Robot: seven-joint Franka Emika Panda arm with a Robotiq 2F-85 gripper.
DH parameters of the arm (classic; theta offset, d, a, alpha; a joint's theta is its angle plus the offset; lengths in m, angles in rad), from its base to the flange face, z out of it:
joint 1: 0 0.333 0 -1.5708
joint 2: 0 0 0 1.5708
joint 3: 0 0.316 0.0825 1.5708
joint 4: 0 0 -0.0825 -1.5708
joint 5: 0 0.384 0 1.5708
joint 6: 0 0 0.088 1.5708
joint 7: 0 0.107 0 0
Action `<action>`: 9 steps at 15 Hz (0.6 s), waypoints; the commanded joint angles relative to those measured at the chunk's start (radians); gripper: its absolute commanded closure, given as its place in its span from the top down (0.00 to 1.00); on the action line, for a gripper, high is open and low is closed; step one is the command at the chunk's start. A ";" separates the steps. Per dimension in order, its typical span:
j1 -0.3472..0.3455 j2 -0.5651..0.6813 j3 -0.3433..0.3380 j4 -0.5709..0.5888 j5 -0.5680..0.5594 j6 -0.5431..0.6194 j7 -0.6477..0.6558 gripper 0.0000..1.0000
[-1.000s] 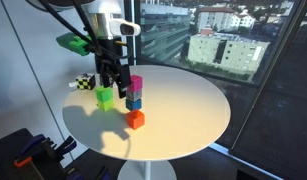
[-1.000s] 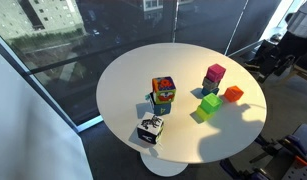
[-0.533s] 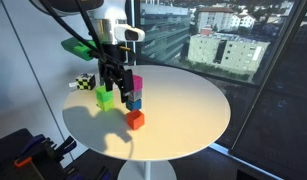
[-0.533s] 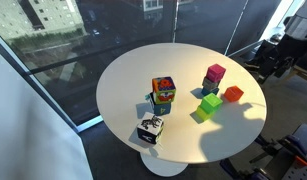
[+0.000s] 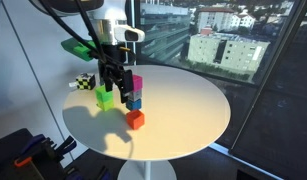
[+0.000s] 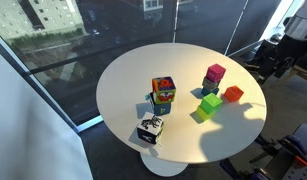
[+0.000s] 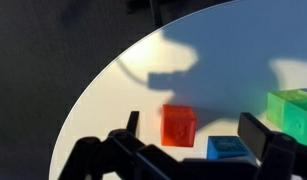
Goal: Pick up the orange block and put it on the pink block
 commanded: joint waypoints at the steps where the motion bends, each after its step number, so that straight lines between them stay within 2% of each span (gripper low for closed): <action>1: 0.004 0.032 -0.014 0.026 0.034 -0.005 -0.030 1.00; 9: 0.006 0.145 -0.021 0.050 0.079 0.088 -0.071 1.00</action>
